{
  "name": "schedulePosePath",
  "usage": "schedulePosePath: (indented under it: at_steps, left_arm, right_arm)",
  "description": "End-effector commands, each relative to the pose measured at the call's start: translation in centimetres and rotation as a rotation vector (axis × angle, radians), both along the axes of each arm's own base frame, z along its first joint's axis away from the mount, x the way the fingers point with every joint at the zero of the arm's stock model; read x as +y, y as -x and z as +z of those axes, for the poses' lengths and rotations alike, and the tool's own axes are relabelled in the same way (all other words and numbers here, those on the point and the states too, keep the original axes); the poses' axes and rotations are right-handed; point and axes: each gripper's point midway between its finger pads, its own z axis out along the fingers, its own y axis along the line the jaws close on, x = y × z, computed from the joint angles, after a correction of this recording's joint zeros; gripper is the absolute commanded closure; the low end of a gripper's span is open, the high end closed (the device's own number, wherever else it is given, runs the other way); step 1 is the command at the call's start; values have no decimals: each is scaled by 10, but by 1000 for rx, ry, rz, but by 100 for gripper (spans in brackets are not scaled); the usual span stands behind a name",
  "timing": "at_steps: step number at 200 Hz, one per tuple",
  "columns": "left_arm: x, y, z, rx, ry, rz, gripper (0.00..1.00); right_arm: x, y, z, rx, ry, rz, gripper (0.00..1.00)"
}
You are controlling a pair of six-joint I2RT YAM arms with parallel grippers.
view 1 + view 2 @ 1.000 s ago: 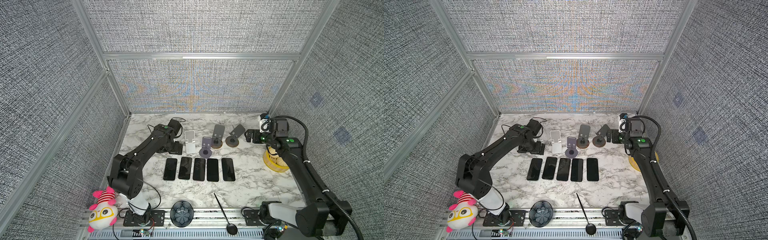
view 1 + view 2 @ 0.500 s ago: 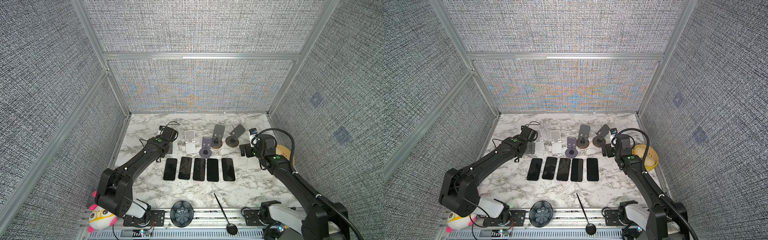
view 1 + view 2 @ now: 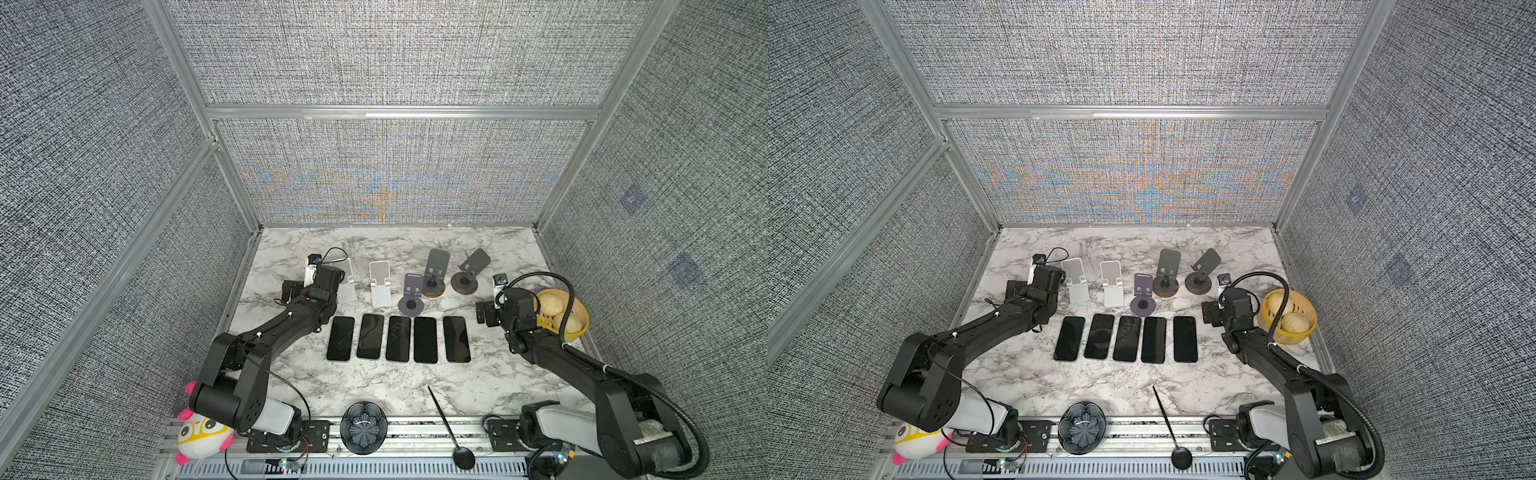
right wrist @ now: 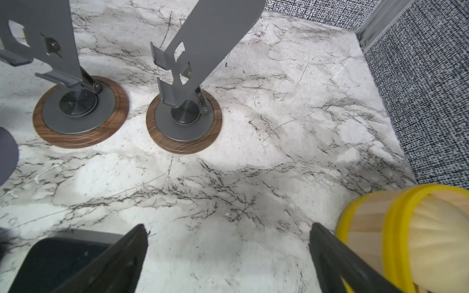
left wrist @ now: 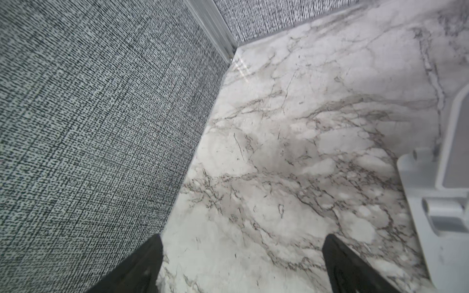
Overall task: Remove the phone from the phone stand
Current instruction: Reset both arms
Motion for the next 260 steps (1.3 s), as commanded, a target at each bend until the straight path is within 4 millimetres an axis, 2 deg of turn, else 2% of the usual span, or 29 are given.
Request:
schedulePosePath:
  at_steps: [1,67,98,127,141,158,189,260]
  left_arm:
    - [4,-15,16,-132,24,-20,1]
    - [22,-29,3,-225,99,-66,1]
    - [32,-34,-13,-194,177,-67,1]
    - [33,-32,-22,-206,208,-85,1]
    - [32,-32,-23,-209,208,-92,1]
    - [33,-31,-22,-223,212,-93,1]
    - [38,-29,-23,-239,251,-85,1]
    - [47,-17,-19,-320,301,-83,1]
  right_arm:
    - [0,-13,13,-99,8,-5,1]
    - [-10,-26,22,-188,19,-33,1]
    - [-18,-36,26,-232,-23,-63,1]
    - [-26,-38,9,-272,-91,-93,1]
    - [-27,-39,6,-326,-87,-87,1]
    - [-29,-36,3,-272,-93,-99,1]
    - [-29,-39,4,-306,-107,-91,1]
    - [-34,-45,-1,-241,-123,-112,1]
